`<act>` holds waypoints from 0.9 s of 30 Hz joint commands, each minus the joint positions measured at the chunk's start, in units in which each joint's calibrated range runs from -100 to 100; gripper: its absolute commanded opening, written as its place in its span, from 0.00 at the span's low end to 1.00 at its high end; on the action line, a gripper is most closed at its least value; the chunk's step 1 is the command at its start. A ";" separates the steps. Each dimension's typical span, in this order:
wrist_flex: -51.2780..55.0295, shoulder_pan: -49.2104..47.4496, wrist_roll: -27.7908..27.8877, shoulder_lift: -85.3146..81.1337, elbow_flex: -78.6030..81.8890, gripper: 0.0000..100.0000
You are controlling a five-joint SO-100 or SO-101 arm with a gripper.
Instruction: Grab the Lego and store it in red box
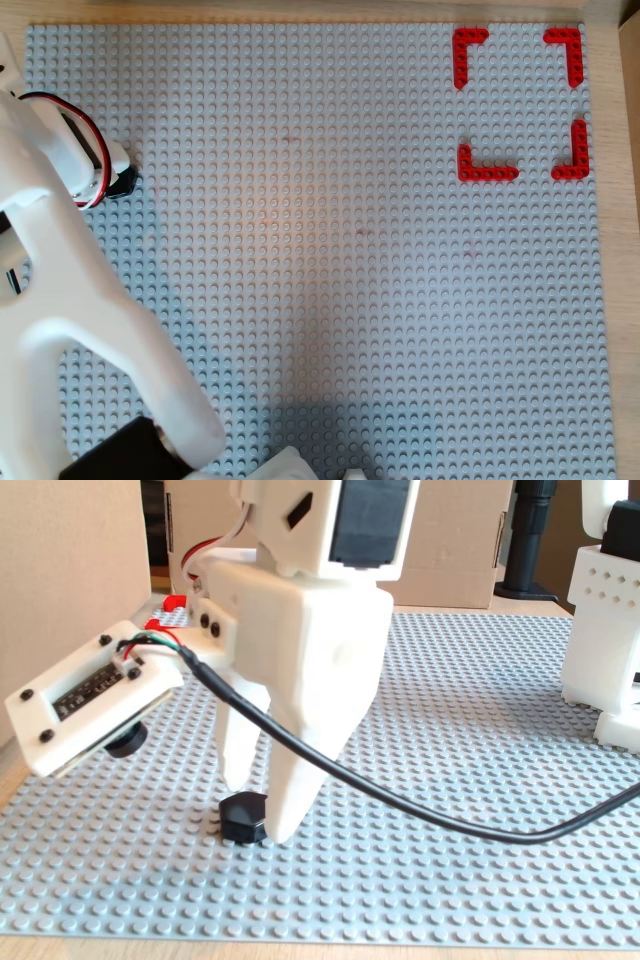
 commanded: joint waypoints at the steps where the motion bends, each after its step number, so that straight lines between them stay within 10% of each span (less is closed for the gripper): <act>1: -1.05 -0.18 0.52 -0.28 -1.87 0.20; 27: 1.32 0.26 2.29 4.04 -2.69 0.10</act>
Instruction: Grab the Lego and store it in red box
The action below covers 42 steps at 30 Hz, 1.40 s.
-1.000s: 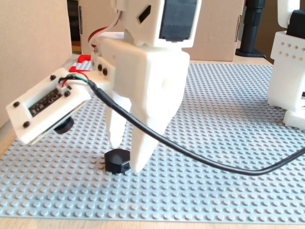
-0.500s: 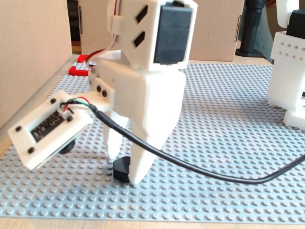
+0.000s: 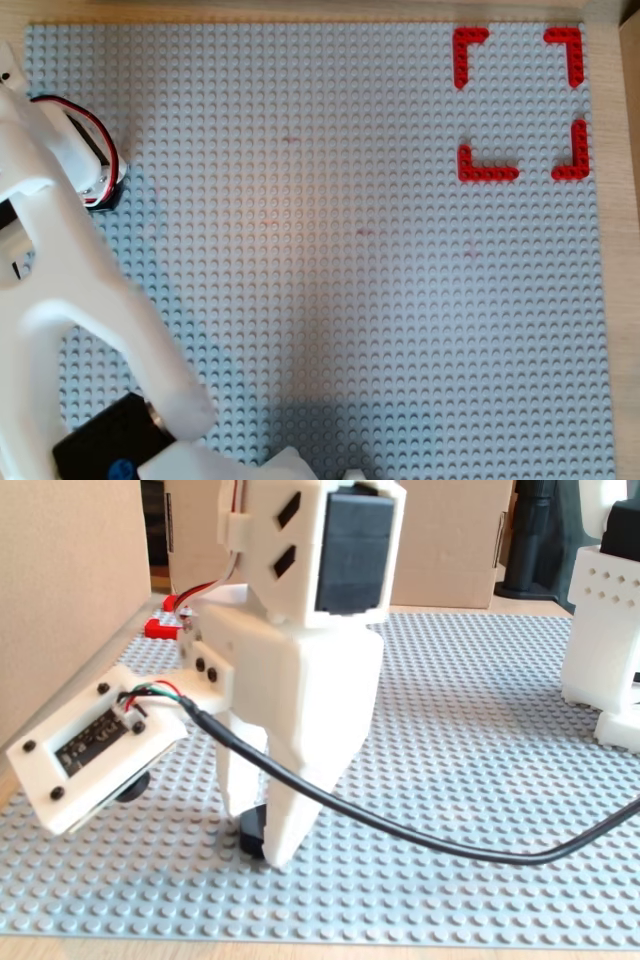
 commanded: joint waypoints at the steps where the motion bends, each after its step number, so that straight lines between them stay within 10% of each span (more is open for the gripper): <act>1: 1.07 0.19 0.09 -0.61 -1.17 0.10; 18: 22.21 3.91 1.39 -13.15 -25.26 0.10; 42: 29.58 42.84 -5.28 -34.00 -41.17 0.10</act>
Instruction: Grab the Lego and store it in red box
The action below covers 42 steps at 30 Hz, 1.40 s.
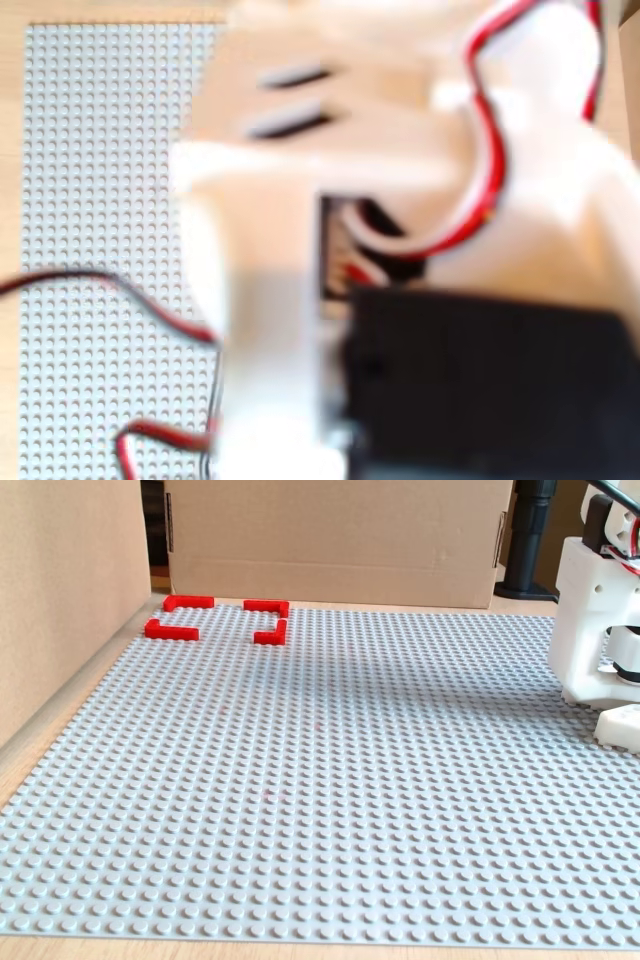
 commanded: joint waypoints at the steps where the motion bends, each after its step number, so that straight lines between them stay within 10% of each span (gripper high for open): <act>1: -2.04 6.01 -1.54 -0.86 -1.90 0.10; 42: -17.12 17.18 -4.93 47.44 -2.17 0.11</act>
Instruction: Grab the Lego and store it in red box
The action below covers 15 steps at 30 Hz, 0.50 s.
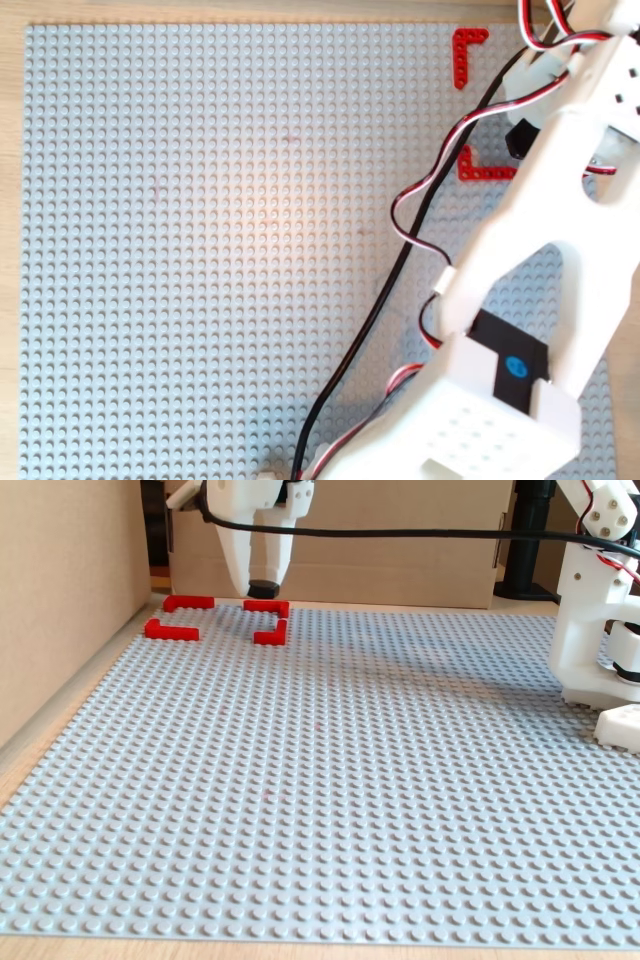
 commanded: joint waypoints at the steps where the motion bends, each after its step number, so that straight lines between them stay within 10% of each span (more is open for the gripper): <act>1: -4.00 0.09 -0.87 -0.66 -2.71 0.11; 15: 3.11 -2.07 -0.56 -7.35 -11.81 0.16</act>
